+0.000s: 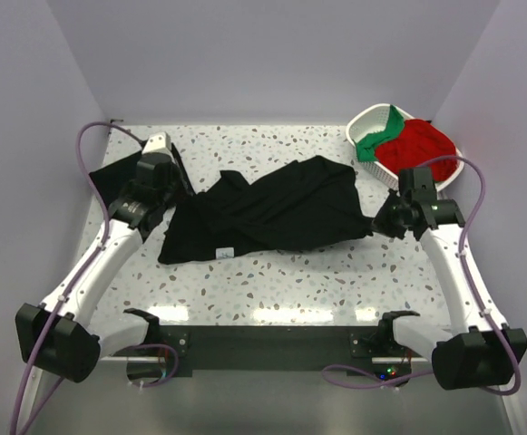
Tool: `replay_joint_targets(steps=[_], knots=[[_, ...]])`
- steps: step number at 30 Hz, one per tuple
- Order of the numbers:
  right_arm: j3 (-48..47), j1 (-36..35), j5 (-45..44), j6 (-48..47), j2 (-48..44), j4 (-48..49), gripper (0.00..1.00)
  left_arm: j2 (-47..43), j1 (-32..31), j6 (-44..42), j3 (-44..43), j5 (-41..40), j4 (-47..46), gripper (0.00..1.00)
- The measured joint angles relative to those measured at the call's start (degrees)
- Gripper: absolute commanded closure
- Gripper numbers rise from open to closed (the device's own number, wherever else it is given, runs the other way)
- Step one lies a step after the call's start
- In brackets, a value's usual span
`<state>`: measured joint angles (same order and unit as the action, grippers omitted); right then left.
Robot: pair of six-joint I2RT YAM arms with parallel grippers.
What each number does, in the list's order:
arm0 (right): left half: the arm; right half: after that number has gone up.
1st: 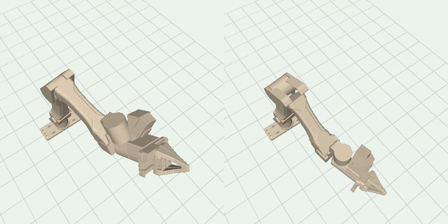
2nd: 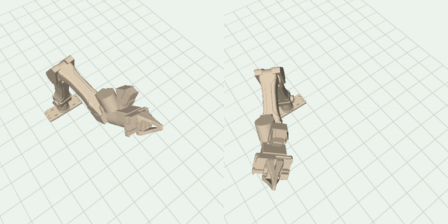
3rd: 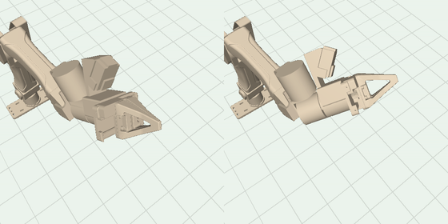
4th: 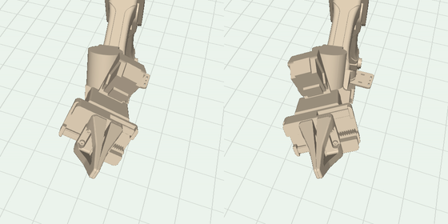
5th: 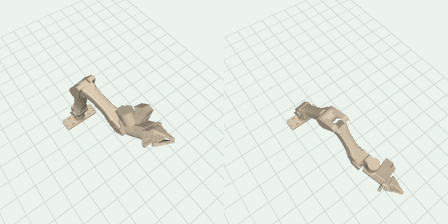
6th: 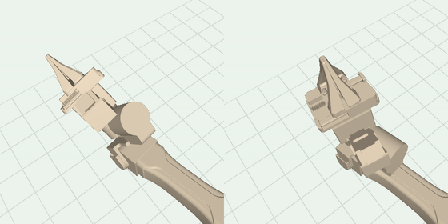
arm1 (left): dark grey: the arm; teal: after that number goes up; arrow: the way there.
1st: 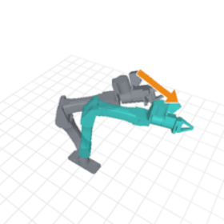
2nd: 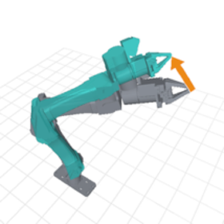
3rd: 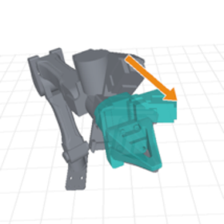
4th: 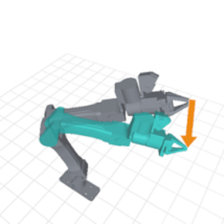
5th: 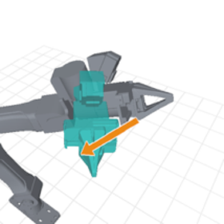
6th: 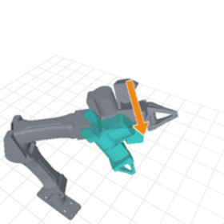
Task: Fold and stack the t-shirts
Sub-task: Flatten the tshirt out
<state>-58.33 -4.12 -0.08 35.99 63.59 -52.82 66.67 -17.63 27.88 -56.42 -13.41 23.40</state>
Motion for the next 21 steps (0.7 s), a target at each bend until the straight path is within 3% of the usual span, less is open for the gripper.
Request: replay_joint_targets(steps=[21], knots=[[-50.4,-0.2,-11.5,-3.6,-4.0,-14.3,1.00,-7.4,0.0,-2.1,-32.2,-4.1,8.2,1.00]])
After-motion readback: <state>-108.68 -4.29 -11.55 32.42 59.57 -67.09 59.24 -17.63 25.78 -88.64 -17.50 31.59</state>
